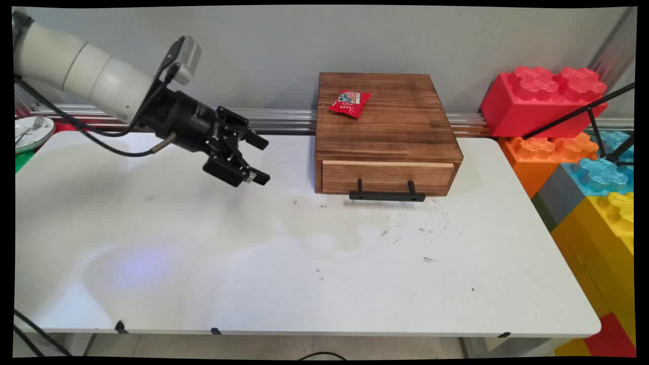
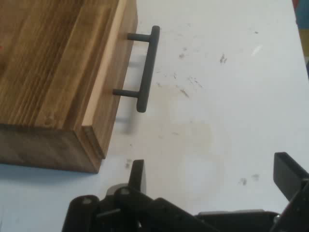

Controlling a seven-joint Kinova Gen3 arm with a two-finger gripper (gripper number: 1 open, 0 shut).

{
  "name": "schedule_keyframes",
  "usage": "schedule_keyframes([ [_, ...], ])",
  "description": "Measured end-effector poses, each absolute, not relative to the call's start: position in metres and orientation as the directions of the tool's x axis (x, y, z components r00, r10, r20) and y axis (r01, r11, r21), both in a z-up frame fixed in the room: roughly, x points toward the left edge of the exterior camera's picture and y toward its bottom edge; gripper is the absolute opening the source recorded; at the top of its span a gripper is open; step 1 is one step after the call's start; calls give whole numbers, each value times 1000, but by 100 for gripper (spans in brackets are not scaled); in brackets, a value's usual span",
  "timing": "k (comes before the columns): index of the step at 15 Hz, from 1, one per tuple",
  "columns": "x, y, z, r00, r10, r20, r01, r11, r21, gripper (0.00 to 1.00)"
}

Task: Open the drawer

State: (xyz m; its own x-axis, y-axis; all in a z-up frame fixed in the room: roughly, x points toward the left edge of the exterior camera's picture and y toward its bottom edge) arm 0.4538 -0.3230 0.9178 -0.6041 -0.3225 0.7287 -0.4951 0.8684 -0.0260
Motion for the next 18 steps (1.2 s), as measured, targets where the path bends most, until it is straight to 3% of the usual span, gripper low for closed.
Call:
schedule_keyframes([
  [12, 389, -365, 942, -621, -337, 708, -520, 853, -50, 100],
  [18, 336, -401, 932, -675, -317, 666, -498, 862, -95, 100],
])
